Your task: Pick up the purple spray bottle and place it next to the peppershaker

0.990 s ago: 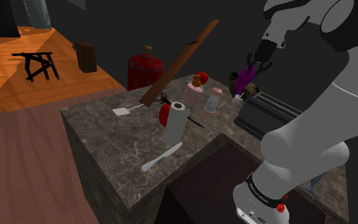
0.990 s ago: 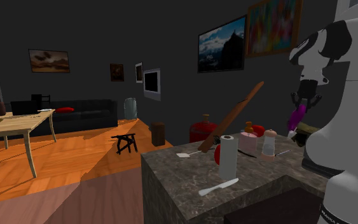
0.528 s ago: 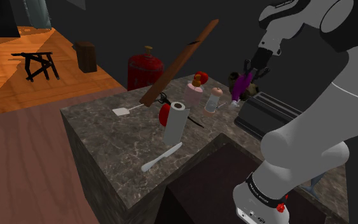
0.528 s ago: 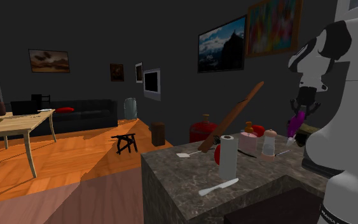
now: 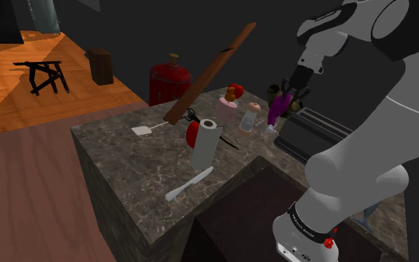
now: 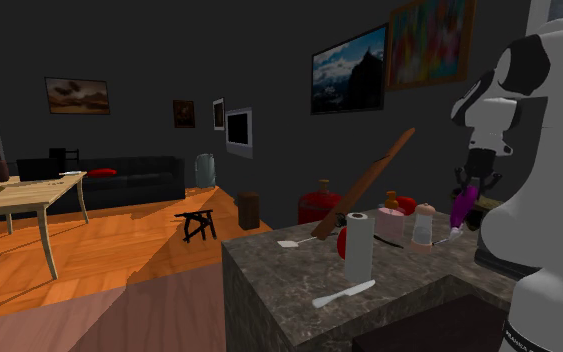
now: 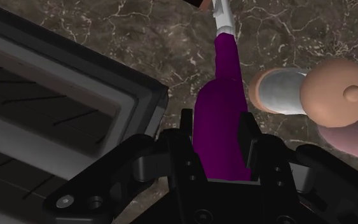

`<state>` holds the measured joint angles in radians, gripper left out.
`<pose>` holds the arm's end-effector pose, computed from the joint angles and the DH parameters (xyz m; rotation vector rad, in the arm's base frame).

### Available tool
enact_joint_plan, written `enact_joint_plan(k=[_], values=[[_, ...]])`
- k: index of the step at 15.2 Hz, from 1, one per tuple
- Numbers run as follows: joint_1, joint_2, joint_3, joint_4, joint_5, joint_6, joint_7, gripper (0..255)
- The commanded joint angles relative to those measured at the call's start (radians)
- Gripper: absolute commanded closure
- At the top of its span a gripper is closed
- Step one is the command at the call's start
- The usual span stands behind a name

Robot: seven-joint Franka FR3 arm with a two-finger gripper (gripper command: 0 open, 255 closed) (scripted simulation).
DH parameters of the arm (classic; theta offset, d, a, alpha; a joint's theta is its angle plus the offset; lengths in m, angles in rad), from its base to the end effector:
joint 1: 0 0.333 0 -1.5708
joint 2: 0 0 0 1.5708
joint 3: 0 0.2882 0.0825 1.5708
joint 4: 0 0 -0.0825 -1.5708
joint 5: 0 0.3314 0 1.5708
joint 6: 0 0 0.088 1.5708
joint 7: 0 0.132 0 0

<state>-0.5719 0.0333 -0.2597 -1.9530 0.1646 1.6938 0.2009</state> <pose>0.3353 -0.3375 0.4101 -2.4799 1.4829 0.3344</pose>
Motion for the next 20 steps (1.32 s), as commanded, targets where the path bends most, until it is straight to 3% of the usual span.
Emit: enact_joint_plan(k=[1, 20], values=[[-0.001, 0.007, 0.000, -0.018, 0.002, 0.025, -0.006, 255], [-0.003, 0.116, 0.004, -0.151, 0.043, 0.257, -0.062, 255]])
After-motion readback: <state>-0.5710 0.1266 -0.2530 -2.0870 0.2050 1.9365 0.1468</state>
